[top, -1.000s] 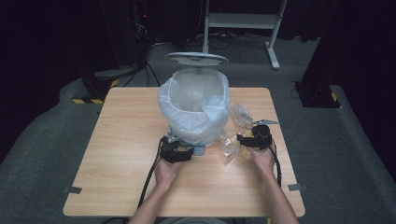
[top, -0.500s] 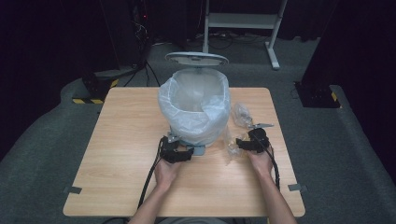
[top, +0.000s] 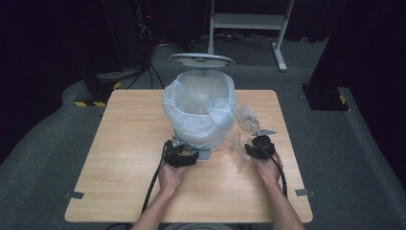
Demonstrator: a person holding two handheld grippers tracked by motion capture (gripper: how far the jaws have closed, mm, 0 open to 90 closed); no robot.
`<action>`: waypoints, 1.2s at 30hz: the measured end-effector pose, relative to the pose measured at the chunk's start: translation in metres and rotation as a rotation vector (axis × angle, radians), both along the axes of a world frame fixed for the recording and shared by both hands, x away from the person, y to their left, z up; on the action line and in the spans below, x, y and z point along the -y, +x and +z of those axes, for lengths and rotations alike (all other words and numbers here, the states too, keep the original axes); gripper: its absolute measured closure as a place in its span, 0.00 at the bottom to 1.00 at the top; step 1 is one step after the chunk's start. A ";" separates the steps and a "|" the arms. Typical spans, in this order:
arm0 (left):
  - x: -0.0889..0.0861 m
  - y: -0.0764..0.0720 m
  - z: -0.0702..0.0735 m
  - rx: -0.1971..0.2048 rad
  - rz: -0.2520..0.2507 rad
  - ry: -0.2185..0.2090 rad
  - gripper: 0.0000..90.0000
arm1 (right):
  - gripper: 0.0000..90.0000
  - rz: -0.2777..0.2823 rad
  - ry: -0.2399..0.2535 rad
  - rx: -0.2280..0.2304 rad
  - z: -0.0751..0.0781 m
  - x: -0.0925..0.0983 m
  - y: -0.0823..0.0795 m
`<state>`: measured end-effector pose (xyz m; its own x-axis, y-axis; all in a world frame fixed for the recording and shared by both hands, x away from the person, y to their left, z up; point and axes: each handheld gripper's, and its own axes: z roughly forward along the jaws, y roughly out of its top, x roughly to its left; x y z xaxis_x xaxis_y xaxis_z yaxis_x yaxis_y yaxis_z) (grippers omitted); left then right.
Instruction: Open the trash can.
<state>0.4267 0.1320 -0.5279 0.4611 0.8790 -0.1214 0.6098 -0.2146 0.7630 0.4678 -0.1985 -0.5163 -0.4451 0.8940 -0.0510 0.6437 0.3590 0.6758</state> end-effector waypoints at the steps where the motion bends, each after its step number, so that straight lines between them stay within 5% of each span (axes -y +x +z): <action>1: 0.000 0.000 0.000 0.000 0.000 -0.004 0.22 | 0.75 0.005 -0.003 0.006 0.000 0.000 -0.002; 5: 0.001 0.001 0.000 0.000 -0.001 -0.005 0.22 | 0.87 0.027 -0.017 0.021 -0.001 0.001 -0.009; 11: 0.001 0.001 0.000 0.000 -0.002 -0.005 0.22 | 0.95 0.044 0.046 0.005 0.000 0.009 -0.011; 27: 0.002 0.000 0.000 0.008 0.004 -0.003 0.22 | 0.97 0.079 0.147 0.036 0.035 0.034 -0.033; 36: 0.001 0.000 0.000 0.004 0.001 -0.007 0.23 | 0.97 0.127 0.150 0.075 0.059 0.034 -0.044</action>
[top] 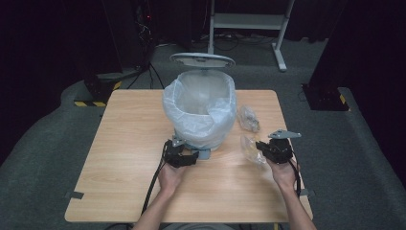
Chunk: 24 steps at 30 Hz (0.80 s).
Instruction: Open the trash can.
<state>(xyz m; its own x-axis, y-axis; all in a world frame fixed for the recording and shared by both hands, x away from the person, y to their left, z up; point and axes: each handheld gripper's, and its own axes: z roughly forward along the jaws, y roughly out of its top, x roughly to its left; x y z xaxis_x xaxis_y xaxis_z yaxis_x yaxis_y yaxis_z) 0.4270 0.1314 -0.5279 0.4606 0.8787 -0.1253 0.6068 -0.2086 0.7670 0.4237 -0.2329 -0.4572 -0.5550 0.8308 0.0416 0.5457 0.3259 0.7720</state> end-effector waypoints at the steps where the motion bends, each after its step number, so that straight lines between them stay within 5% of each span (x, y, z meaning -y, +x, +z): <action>1: 0.000 0.000 0.000 -0.001 0.000 -0.001 0.23 | 0.97 0.002 0.004 -0.001 0.001 0.000 -0.001; 24: -0.001 0.001 0.000 -0.011 -0.002 -0.016 0.25 | 0.97 0.085 0.043 0.055 0.044 -0.004 -0.016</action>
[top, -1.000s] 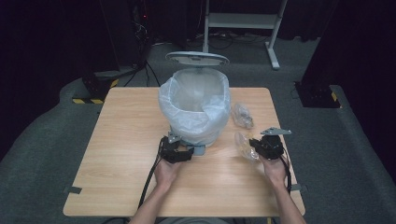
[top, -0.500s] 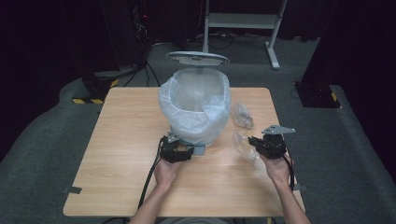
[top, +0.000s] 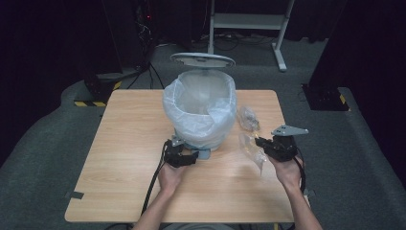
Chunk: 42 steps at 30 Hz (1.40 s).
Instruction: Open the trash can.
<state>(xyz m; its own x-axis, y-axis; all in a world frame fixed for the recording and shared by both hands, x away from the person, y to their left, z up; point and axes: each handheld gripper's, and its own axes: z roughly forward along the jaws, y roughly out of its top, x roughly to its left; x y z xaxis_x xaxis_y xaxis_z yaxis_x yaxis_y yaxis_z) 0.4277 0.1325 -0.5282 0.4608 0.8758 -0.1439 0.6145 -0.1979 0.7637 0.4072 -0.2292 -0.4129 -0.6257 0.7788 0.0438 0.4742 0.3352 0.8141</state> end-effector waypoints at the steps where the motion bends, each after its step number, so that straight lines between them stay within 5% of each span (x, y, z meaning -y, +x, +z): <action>1: 0.000 0.000 0.000 0.000 0.000 0.000 0.25 | 0.97 0.002 0.001 0.002 0.001 0.000 -0.001; 21: -0.001 0.000 0.000 0.001 0.002 -0.022 0.30 | 0.97 0.028 0.019 0.013 0.023 0.000 -0.007; 27: 0.000 0.000 0.000 0.006 0.003 -0.015 0.30 | 0.97 0.046 0.092 0.014 0.033 0.003 -0.007; 42: 0.000 0.000 0.000 0.004 0.004 -0.018 0.30 | 0.97 0.048 0.124 0.029 0.049 0.006 -0.008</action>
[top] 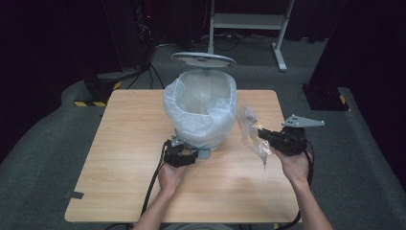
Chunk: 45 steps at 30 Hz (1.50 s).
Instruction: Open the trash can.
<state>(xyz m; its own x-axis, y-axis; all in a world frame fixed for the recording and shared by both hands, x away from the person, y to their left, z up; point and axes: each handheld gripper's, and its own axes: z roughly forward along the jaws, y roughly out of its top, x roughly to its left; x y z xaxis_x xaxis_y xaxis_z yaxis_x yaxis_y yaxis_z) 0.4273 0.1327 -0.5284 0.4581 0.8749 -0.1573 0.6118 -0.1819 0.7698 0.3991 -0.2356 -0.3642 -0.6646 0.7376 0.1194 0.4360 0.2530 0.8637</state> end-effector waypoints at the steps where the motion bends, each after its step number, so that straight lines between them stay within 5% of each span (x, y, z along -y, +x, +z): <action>1: 0.000 0.000 0.000 0.000 0.000 0.000 0.30 | 0.97 0.003 0.004 0.003 0.002 0.000 0.000; 29: 0.000 0.000 0.000 -0.002 0.000 -0.002 0.30 | 0.97 0.081 0.059 0.029 0.041 -0.013 0.011; 45: 0.000 0.000 0.000 -0.003 -0.001 -0.002 0.30 | 0.97 0.129 0.038 0.068 0.072 -0.036 0.024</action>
<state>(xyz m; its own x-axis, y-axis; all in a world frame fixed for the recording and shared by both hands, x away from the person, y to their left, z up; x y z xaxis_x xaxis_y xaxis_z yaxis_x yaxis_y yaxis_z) 0.4273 0.1329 -0.5284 0.4588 0.8740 -0.1603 0.6137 -0.1812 0.7685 0.4232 -0.1994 -0.2922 -0.7611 0.6413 0.0971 0.3420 0.2696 0.9002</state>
